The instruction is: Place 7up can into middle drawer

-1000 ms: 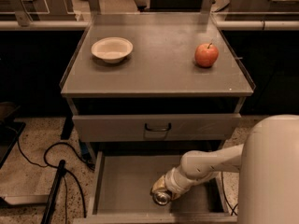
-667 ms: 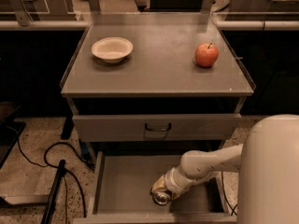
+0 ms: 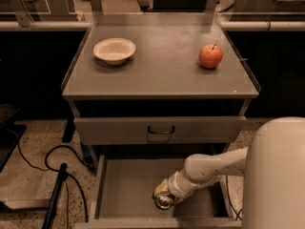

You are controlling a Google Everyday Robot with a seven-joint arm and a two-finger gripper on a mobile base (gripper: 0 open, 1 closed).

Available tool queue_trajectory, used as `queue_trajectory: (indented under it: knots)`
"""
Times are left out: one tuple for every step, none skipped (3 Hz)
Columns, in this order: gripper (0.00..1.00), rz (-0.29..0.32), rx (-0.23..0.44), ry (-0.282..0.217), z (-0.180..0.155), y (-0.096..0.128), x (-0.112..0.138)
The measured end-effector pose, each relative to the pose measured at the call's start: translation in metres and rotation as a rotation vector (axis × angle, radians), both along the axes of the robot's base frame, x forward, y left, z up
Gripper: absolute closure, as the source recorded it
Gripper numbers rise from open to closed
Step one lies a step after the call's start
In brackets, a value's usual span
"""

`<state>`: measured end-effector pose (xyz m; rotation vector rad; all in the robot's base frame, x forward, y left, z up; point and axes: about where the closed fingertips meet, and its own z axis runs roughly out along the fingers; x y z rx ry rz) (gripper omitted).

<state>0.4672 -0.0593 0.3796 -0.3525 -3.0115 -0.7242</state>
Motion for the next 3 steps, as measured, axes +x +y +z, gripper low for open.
queue_trajectory:
  knots:
    - [0.11, 0.0, 0.0, 0.0, 0.0, 0.0, 0.0]
    - [0.0, 0.0, 0.0, 0.0, -0.0001, 0.0001, -0.0001]
    - [0.0, 0.0, 0.0, 0.0, -0.0001, 0.0001, -0.0001]
